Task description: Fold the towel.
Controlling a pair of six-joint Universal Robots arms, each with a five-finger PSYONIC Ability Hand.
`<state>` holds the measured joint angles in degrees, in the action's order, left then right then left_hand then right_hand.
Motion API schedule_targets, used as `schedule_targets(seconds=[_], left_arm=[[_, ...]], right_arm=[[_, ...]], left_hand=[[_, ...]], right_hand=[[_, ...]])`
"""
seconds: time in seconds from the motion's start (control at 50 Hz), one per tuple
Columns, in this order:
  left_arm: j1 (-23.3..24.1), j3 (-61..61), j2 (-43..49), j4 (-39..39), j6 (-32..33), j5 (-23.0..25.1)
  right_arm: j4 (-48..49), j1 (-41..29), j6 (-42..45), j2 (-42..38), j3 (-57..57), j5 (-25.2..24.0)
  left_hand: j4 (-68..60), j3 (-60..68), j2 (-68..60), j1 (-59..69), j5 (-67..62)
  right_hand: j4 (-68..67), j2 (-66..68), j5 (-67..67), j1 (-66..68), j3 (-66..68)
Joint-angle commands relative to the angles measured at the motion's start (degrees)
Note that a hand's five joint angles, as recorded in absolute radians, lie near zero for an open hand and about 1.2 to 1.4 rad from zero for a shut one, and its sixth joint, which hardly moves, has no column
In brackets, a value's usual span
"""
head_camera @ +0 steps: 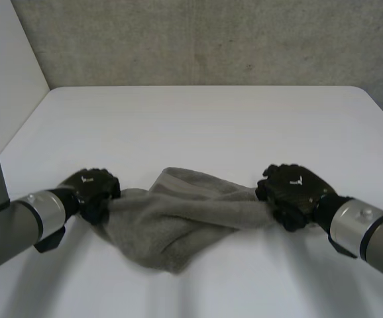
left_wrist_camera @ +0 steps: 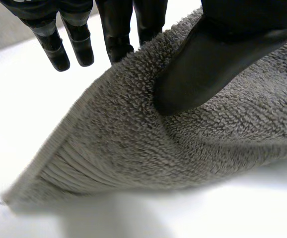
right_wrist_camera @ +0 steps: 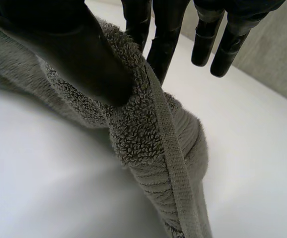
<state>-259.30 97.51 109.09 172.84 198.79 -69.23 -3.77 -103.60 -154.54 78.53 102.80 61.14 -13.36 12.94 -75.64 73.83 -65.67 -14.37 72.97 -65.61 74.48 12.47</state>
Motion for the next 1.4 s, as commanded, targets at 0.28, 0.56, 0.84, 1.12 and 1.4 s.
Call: schedule_targets(seconds=[0.28, 0.56, 0.84, 1.12, 1.4], left_arm=[[6.0, -24.85, -16.33, 25.13, -9.55, -8.73], [-0.41, 4.41, -18.66, 32.65, -12.46, -0.74], [-0.68, 14.91, -5.03, 32.12, -0.95, -0.29], [-0.86, 14.64, -3.45, 29.57, 4.06, -2.84], [-1.65, 14.55, -3.89, 28.52, 4.06, -2.93]], right_arm=[[15.35, -1.61, -19.56, 2.93, -45.51, 7.5], [13.7, 1.12, -7.99, 6.28, -18.28, 1.09], [16.16, 1.82, 1.34, -0.21, 4.77, -0.06], [16.34, 3.67, 3.02, -3.99, 5.14, 5.81], [15.63, 5.07, -3.39, -6.64, 2.85, 11.98]], left_hand=[[3.36, -2.94, -4.36, 6.17, -4.33], [3.36, -2.94, -4.36, 6.17, -4.33], [3.36, -2.94, -4.36, 6.17, -4.33], [3.36, -2.94, -4.36, 6.17, -4.33], [3.36, -2.94, -4.36, 6.17, -4.33]], right_hand=[[4.37, 7.03, -4.39, 5.52, -2.47], [4.37, 7.03, -4.39, 5.52, -2.47], [4.37, 7.03, -4.39, 5.52, -2.47], [4.37, 3.75, -1.12, 2.25, -2.47], [4.37, -19.83, 22.46, -21.34, -2.47]])
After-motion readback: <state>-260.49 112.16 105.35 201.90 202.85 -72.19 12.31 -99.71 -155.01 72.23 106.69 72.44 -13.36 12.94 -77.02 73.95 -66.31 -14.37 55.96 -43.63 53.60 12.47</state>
